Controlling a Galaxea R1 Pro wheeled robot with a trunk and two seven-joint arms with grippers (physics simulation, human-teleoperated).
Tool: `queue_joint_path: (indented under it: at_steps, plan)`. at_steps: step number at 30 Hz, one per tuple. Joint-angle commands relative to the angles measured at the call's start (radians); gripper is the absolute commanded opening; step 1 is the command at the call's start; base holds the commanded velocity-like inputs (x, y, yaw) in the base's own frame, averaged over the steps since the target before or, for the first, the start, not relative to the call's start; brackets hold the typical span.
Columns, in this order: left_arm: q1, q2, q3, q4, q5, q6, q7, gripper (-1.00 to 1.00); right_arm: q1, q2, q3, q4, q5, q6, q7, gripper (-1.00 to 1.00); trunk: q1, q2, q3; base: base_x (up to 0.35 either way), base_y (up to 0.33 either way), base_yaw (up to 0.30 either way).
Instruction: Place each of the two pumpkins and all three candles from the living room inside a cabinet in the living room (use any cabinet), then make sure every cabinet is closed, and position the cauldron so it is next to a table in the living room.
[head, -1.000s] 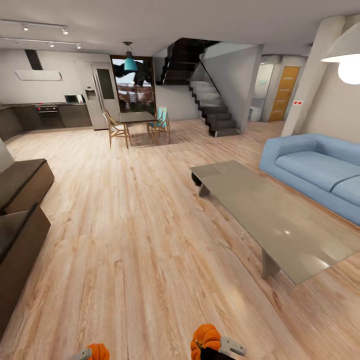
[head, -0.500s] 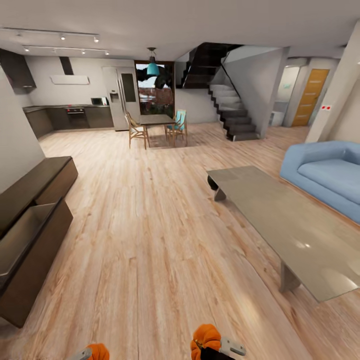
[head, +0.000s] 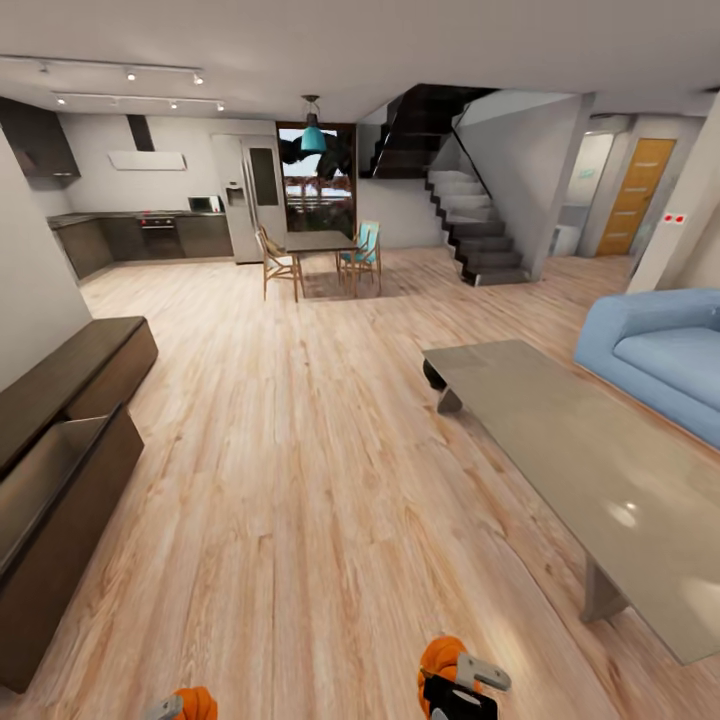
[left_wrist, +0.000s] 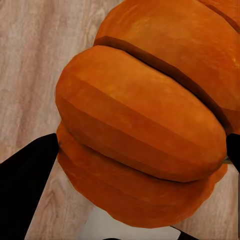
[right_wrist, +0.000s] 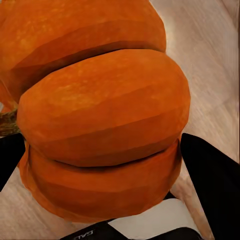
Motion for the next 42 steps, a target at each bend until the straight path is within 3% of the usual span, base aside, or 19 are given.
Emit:
queue_joint_path:
  at_steps: [1,5,23,36,42]
  plan:
    - [0.000,0.000,0.001,0.000,0.001,0.000,-0.001,-1.00,-0.001,-0.001,0.019,0.000,0.001,-0.002,-0.006,-1.00,0.000,0.000,0.000,0.332,0.000,0.000]
    - [0.000,0.001,0.003,0.000,0.004,0.000,-0.002,-1.00,0.000,-0.003,0.060,0.000,0.001,-0.007,-0.011,-1.00,0.000,0.000,0.000,0.331,0.023,0.000]
    - [0.000,0.001,0.002,0.000,0.004,-0.002,-0.002,-1.00,0.002,0.002,0.068,0.000,0.002,-0.010,-0.007,-1.00,0.000,0.000,0.000,0.292,0.028,0.056]
    - [0.000,0.000,0.002,0.000,0.004,0.000,-0.003,-1.00,0.002,0.000,0.068,0.000,0.002,-0.010,-0.006,-1.00,0.000,0.000,0.000,0.025,-0.007,0.287]
    - [0.000,0.000,0.002,0.000,0.004,0.000,-0.003,-1.00,0.002,0.001,0.068,0.000,0.002,-0.011,-0.006,-1.00,0.000,0.000,0.000,0.000,0.000,0.072]
